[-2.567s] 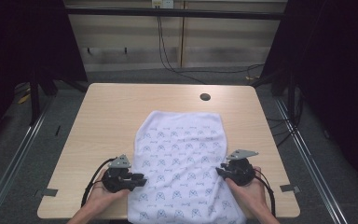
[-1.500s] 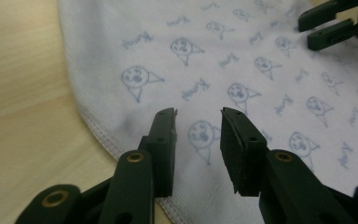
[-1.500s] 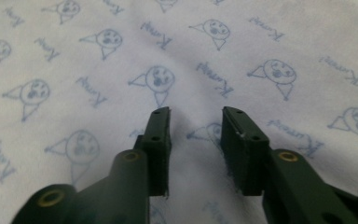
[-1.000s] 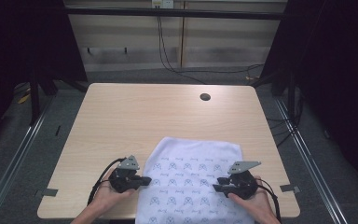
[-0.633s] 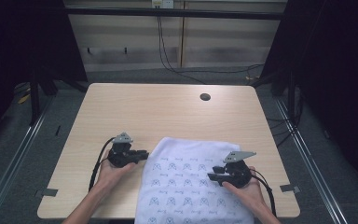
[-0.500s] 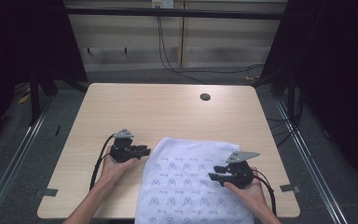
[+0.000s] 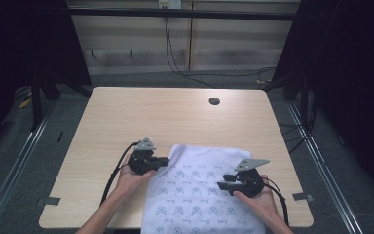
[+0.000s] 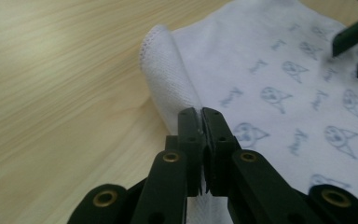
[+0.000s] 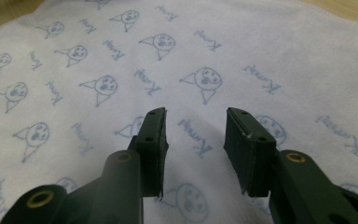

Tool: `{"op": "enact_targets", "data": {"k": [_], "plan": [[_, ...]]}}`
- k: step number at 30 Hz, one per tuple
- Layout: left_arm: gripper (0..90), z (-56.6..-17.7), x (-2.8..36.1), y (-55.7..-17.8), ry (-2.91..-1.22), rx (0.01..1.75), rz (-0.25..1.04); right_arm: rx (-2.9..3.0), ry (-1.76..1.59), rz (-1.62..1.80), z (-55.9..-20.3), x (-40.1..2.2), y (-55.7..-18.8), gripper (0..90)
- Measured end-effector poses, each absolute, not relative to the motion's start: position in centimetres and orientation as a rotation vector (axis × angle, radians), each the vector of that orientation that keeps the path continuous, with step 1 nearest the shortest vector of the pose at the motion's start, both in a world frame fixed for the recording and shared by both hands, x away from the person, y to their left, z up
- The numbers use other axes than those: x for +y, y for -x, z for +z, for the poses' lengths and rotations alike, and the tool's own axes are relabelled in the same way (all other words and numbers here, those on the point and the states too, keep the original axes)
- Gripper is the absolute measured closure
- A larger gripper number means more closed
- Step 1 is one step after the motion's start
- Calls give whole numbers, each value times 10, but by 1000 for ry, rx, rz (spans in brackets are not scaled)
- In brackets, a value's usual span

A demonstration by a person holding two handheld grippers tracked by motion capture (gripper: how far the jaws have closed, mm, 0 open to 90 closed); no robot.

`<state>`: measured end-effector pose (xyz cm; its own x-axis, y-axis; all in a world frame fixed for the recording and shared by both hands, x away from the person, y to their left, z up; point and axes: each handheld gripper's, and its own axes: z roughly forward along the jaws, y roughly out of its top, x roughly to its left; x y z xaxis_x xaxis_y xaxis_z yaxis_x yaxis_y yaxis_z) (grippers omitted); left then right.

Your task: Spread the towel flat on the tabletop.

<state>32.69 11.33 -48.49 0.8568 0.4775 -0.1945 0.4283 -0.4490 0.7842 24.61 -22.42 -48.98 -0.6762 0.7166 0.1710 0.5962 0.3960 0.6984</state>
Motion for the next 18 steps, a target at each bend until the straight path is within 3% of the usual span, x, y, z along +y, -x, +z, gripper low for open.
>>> {"op": "enact_targets", "data": {"k": [3,6,12,18], "plan": [[818,-481,90,-310,-2140,550,30,2491,-1187,1142,-490,-224,-246,568],[712,-480,81,-307,-2135,529,-1,2489,-1189,1139,-490,-224,-245,563],[677,-481,99,-333,-2057,673,13,2489,-1186,1153,-490,-226,-245,566],[535,-499,87,-339,-2111,668,-14,2488,-1195,1150,-490,-226,-246,559]]}}
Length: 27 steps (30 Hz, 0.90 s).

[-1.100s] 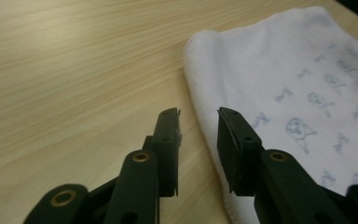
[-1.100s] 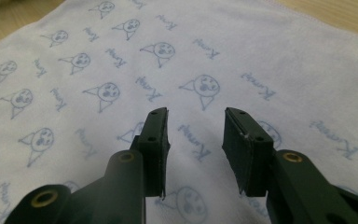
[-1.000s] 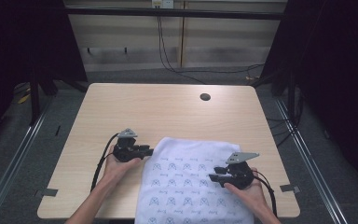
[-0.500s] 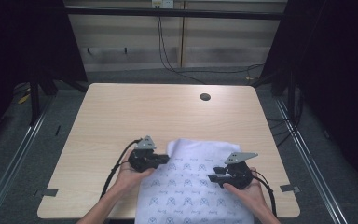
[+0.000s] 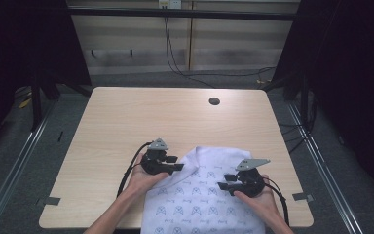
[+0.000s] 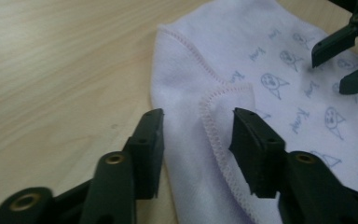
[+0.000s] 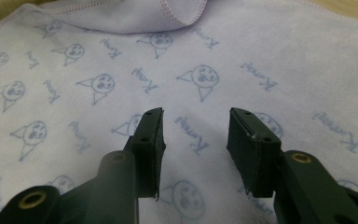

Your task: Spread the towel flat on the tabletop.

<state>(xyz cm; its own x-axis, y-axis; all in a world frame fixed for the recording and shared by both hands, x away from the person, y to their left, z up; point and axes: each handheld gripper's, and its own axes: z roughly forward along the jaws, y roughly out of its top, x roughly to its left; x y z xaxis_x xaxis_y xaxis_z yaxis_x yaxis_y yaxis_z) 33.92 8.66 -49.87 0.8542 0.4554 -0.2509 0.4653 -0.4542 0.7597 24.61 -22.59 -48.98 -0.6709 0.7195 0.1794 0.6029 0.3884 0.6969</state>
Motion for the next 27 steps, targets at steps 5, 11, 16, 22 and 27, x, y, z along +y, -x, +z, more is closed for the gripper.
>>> {"op": "enact_targets", "data": {"k": [5,11,16,22,27], "plan": [[604,-497,77,-330,-2155,601,-12,2502,-1184,1145,-491,-227,-246,546],[845,-496,84,-332,-2152,592,11,2498,-1200,1143,-491,-227,-246,541],[849,-479,114,-343,-2041,682,60,2482,-1212,1144,-491,-230,-248,522],[842,-482,156,-371,-1989,857,182,2497,-1231,1105,-493,-228,-252,509],[707,-495,175,-381,-1947,997,197,2482,-1211,1128,-488,-230,-253,508]]}}
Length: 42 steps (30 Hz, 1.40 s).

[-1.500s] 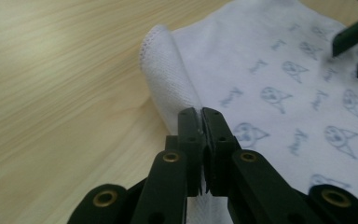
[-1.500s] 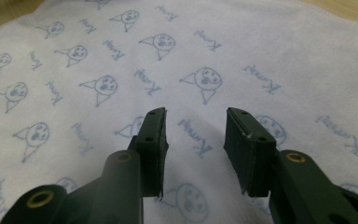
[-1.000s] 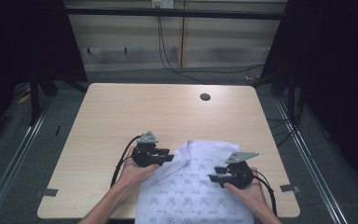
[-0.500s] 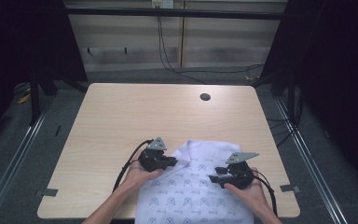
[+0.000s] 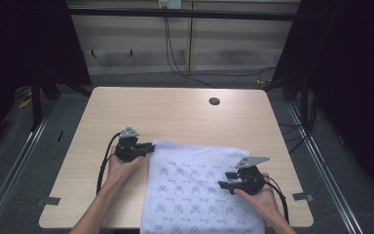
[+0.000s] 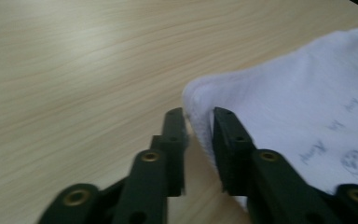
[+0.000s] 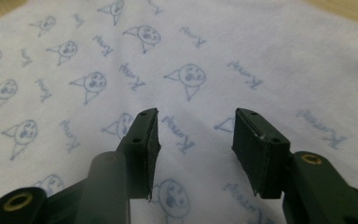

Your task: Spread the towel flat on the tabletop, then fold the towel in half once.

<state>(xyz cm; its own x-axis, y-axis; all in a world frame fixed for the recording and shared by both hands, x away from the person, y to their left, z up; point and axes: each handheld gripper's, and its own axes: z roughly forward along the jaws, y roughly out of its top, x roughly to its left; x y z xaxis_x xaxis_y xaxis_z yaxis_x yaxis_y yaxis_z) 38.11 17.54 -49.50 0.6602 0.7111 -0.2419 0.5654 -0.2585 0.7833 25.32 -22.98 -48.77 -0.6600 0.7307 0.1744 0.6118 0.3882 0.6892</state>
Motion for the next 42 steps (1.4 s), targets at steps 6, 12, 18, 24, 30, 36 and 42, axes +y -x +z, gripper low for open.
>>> {"op": "enact_targets", "data": {"k": [6,12,18,24,30,36,42], "plan": [[669,-484,175,-364,-1977,848,86,2415,-1268,1136,-481,-253,-265,509],[691,-505,145,-349,-2168,752,125,2421,-1294,999,-496,-258,-280,524],[820,-505,147,-347,-2184,759,186,2429,-1265,1014,-497,-253,-285,476],[889,-505,161,-336,-2180,784,226,2412,-1246,1041,-500,-247,-283,442],[897,-504,181,-318,-2173,801,167,2492,-1211,1106,-499,-236,-264,450],[819,-502,188,-310,-2152,814,120,2490,-1171,1064,-492,-235,-264,482],[640,-495,192,-327,-2049,843,143,2367,-1283,1081,-483,-272,-299,527]]}}
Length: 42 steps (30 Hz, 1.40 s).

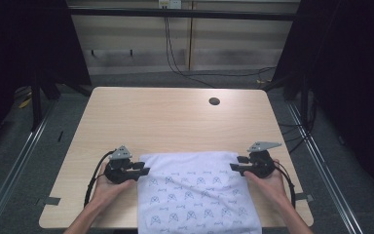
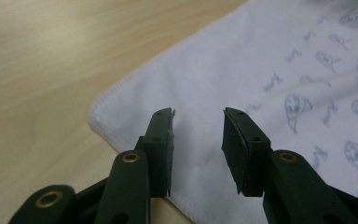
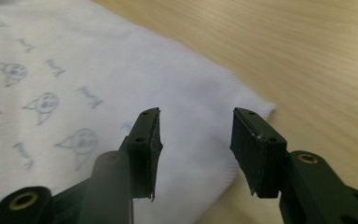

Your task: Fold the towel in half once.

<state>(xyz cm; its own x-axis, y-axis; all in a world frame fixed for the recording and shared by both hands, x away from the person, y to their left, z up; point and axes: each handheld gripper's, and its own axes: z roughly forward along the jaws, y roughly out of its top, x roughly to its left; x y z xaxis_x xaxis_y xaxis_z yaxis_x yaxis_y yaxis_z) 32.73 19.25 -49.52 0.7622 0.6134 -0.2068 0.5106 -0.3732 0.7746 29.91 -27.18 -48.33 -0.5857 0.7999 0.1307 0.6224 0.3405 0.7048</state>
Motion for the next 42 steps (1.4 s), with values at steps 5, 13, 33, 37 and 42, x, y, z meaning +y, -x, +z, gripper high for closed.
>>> {"op": "enact_targets", "data": {"k": [5,13,33,37,42], "plan": [[615,-498,195,-342,-2038,902,153,2389,-1275,1051,-491,-268,-325,507],[516,-499,203,-342,-2045,949,173,2382,-1254,981,-500,-259,-337,509],[422,-505,195,-350,-2080,975,249,2405,-1277,1042,-502,-264,-340,862],[400,-504,191,-349,-2096,961,206,2408,-1277,1041,-501,-264,-340,866],[407,-505,181,-351,-2126,912,210,2402,-1290,1052,-502,-265,-340,860]]}}
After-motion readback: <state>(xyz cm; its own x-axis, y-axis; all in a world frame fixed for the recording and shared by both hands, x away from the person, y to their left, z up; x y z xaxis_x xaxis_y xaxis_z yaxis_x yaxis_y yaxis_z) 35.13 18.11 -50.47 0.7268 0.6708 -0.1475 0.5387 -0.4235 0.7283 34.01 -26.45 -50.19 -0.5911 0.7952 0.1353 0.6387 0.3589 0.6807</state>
